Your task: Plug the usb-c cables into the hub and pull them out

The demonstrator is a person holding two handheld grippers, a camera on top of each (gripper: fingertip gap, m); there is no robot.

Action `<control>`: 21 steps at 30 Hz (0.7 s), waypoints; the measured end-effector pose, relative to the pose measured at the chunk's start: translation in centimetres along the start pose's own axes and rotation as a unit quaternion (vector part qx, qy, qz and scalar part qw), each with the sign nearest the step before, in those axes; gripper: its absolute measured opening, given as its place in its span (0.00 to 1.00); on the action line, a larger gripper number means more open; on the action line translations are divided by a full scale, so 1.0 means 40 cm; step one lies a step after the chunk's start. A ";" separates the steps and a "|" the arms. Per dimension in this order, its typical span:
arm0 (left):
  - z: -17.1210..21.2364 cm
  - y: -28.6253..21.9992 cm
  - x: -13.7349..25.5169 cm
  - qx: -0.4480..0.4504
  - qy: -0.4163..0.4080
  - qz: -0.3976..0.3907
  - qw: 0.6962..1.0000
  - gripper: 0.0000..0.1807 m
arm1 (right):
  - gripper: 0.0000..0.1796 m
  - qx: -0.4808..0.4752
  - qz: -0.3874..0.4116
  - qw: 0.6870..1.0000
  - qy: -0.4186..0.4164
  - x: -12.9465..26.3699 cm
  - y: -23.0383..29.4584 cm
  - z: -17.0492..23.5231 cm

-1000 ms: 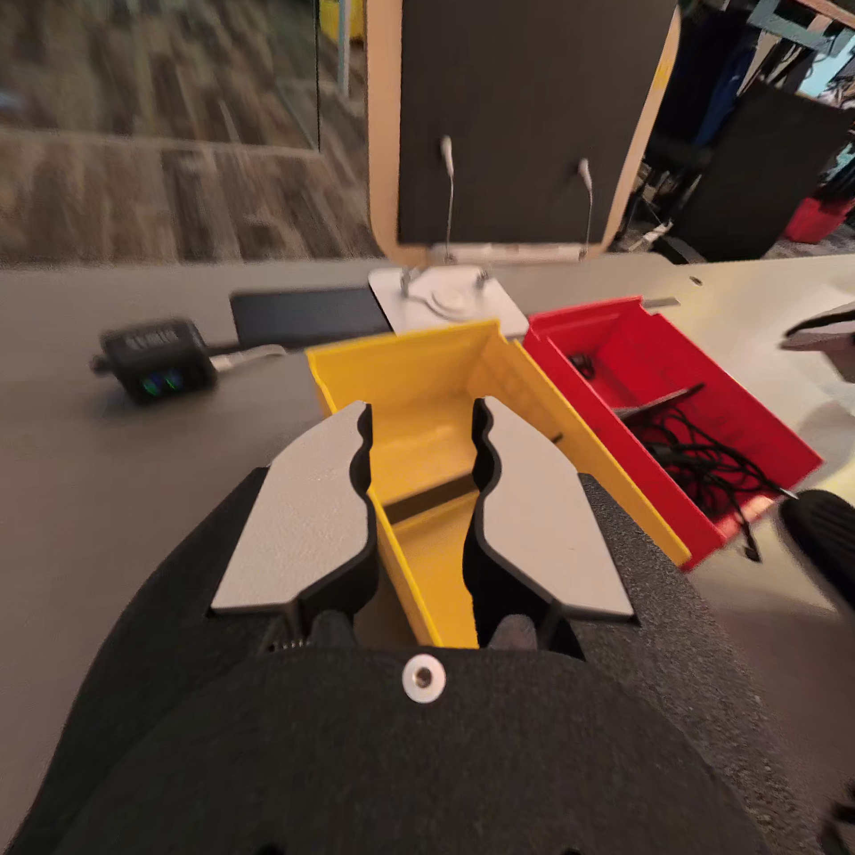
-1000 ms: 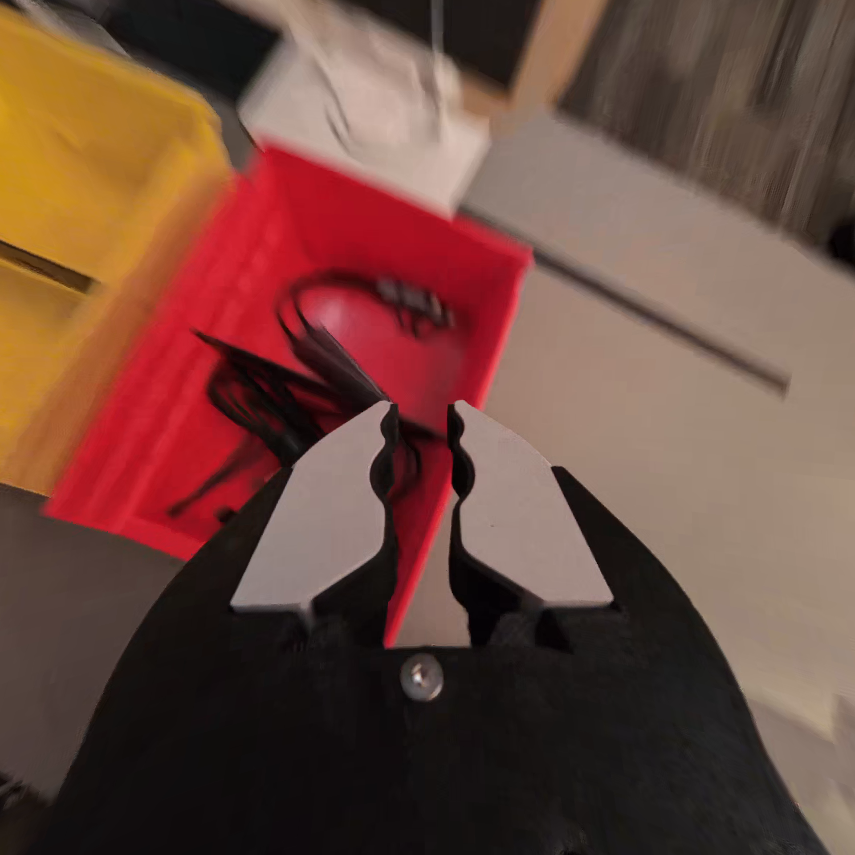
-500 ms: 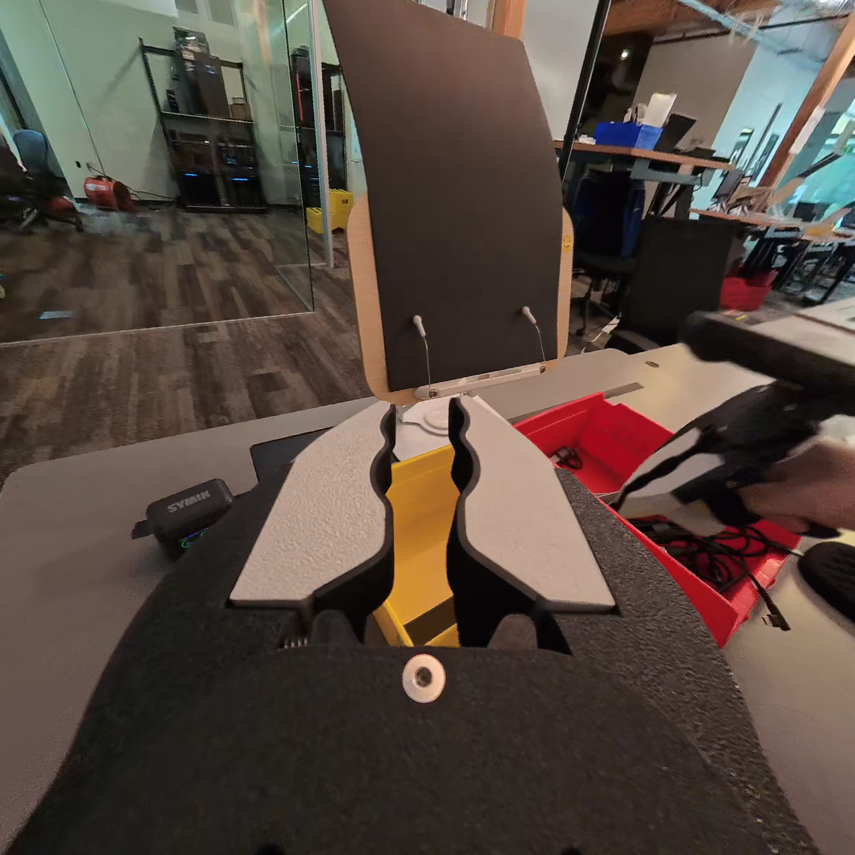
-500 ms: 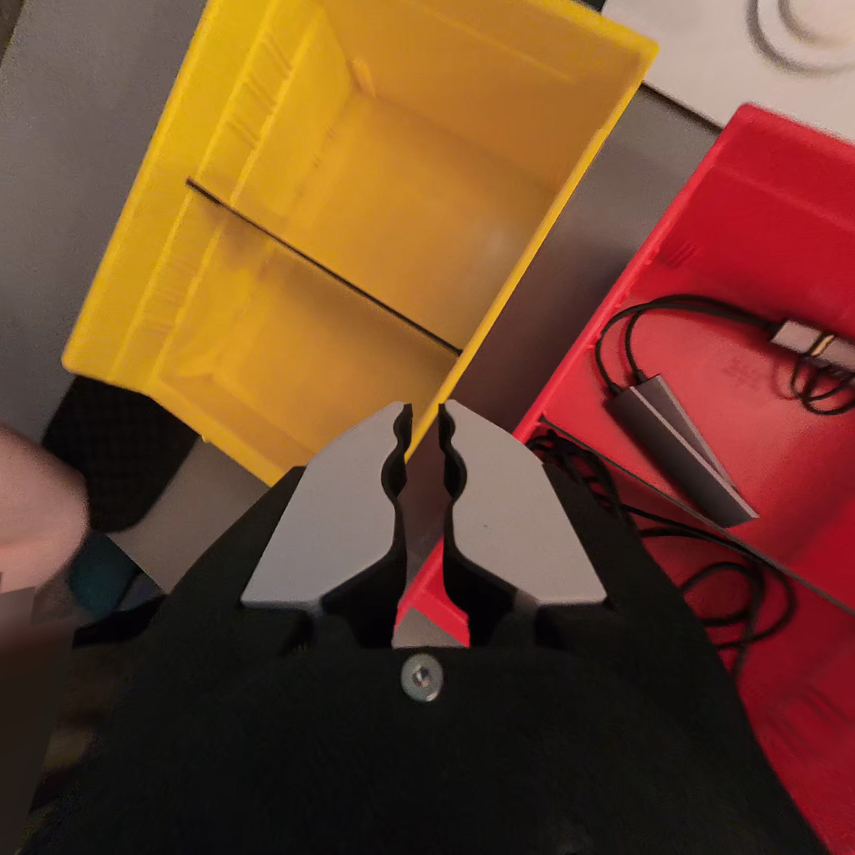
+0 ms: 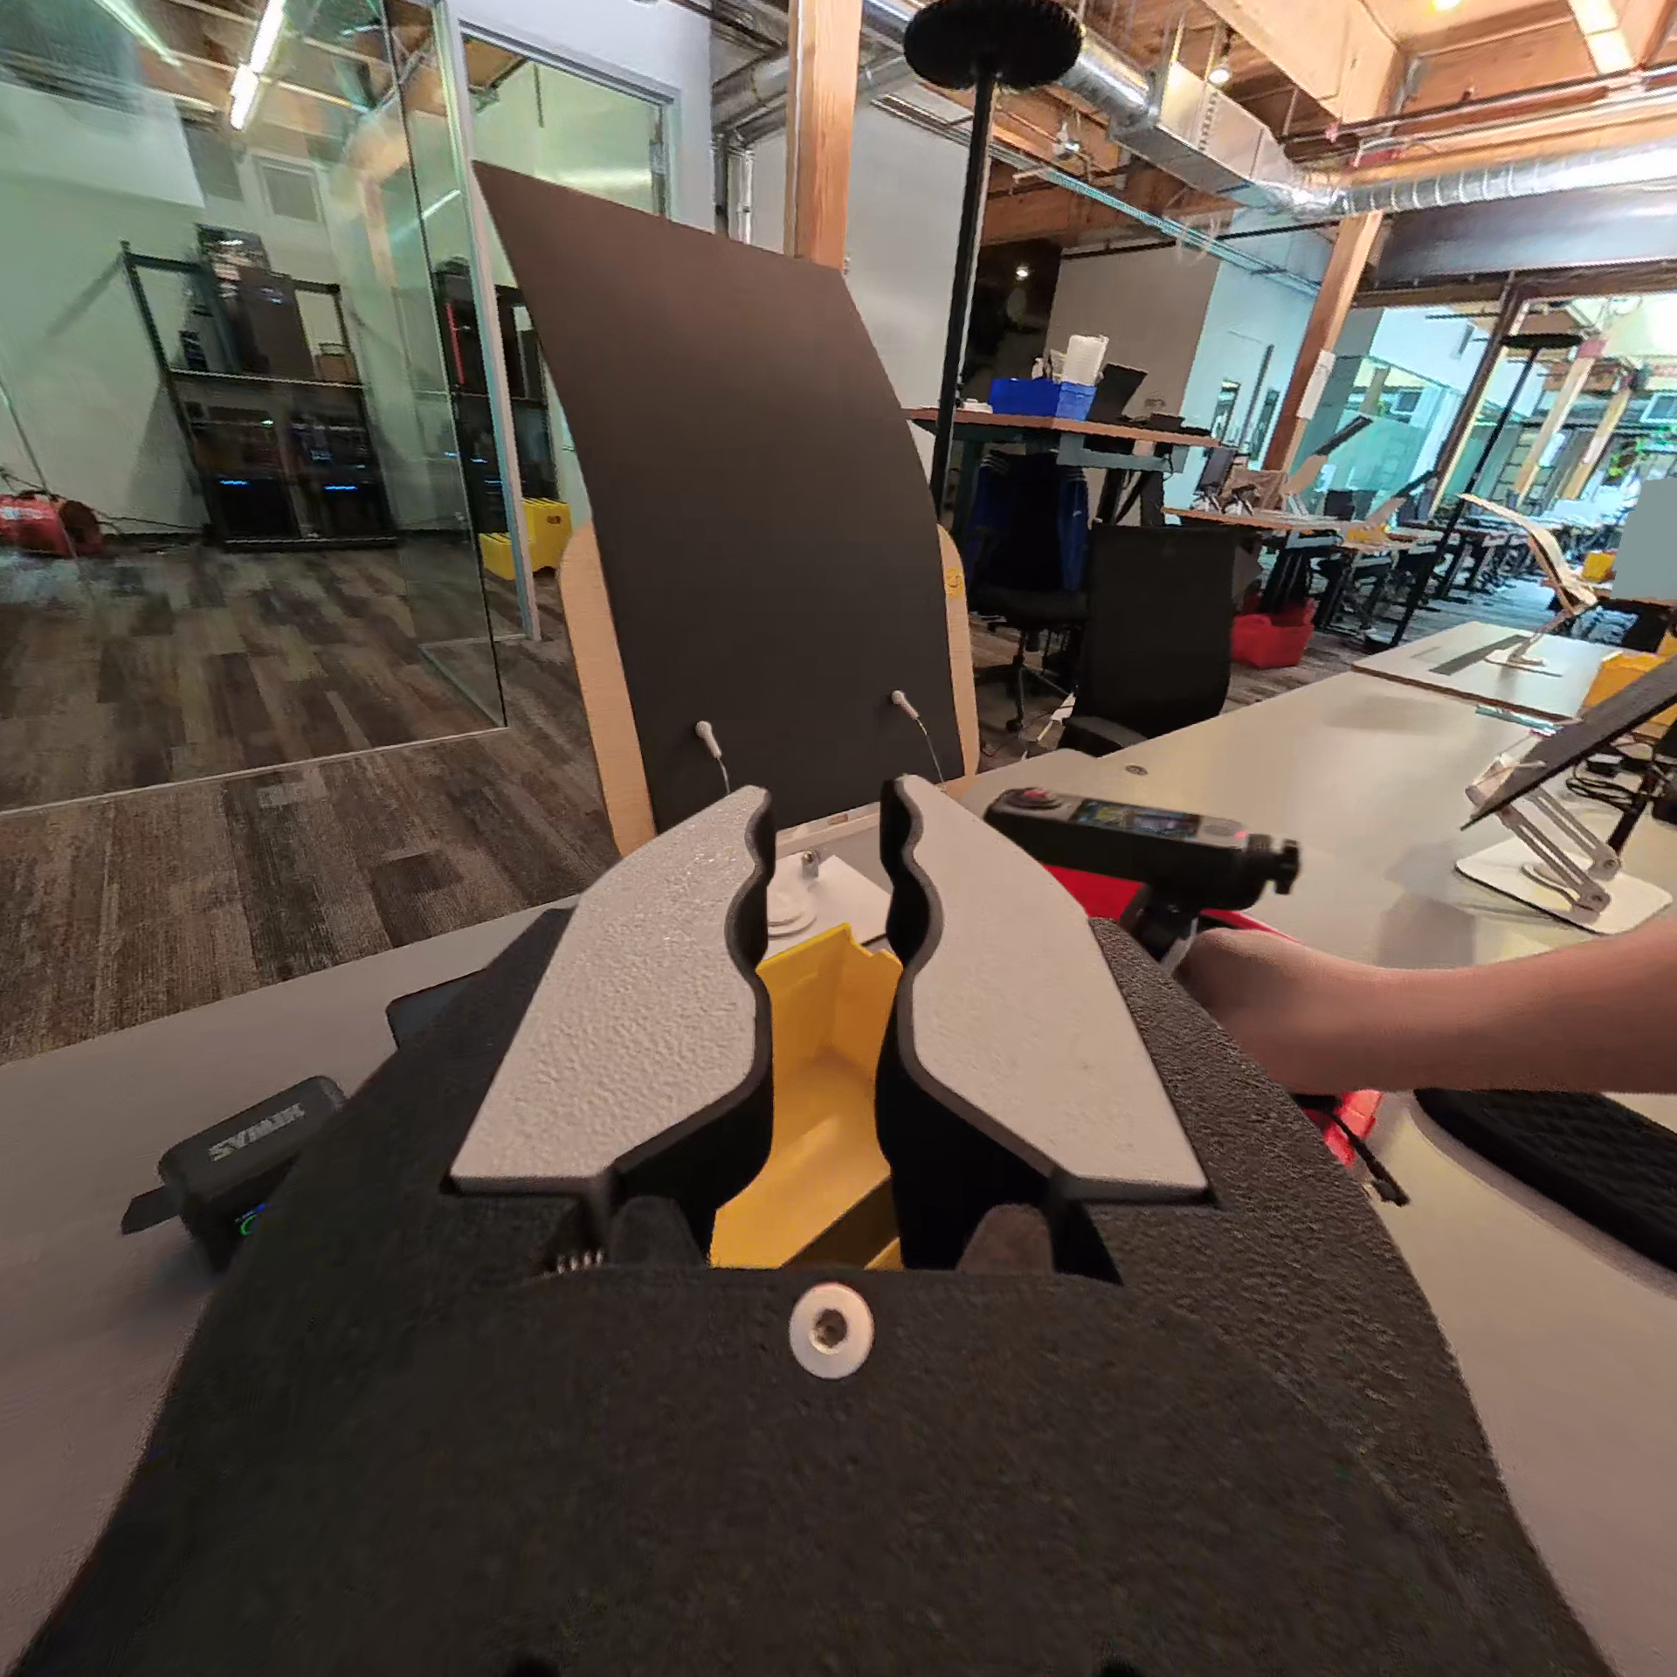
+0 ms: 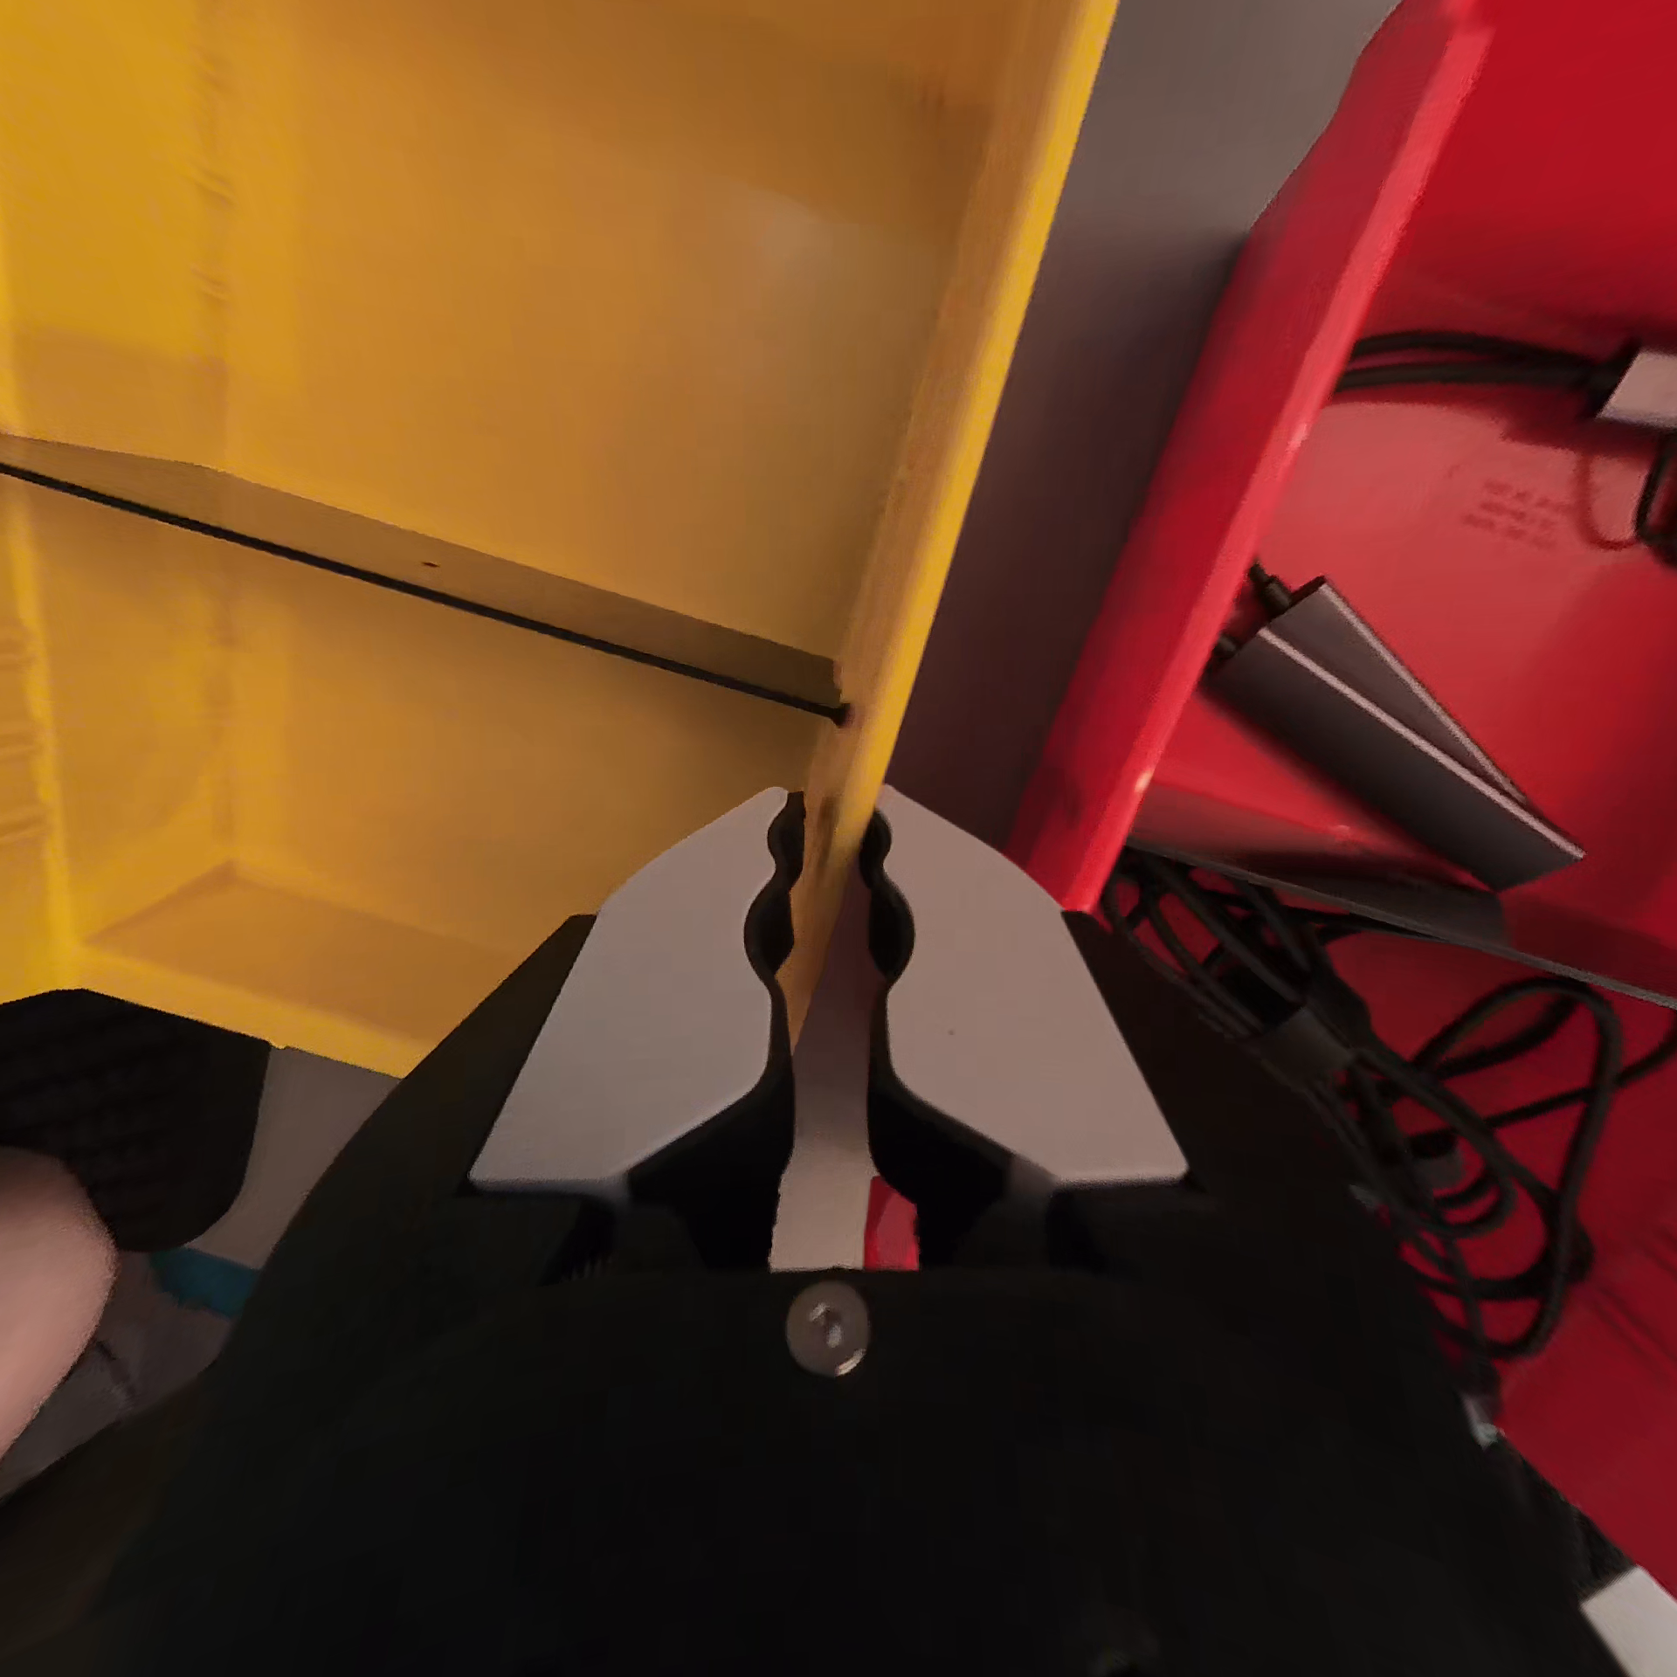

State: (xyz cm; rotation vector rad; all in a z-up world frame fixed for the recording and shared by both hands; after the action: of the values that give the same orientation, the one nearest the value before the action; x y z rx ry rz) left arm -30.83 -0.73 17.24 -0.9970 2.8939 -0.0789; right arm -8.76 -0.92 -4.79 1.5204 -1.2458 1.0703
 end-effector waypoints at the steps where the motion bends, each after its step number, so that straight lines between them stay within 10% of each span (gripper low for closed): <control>1: -0.001 -0.003 0.000 0.002 0.000 0.004 1.000 0.12 | 0.08 -0.012 -0.007 1.000 0.012 -0.012 0.006 0.004; 21: -0.023 -0.011 0.037 0.021 -0.013 0.021 0.999 0.12 | 0.03 -0.051 -0.090 0.988 0.110 0.003 0.055 -0.014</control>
State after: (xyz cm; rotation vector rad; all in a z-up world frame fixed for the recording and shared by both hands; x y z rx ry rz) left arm -31.79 -1.97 18.09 -0.9228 2.8758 -0.1218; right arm -10.98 -0.69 -4.31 1.3674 -0.9771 1.0092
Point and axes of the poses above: each gripper's, where its closed fingertips meet, x back along the fingers, z out of its underside, y = z × x across the jaws, the point moved 4 cm from there along x, back along the fingers, and after that the axes turned 1 degree about -z, right-handed, at the moved point
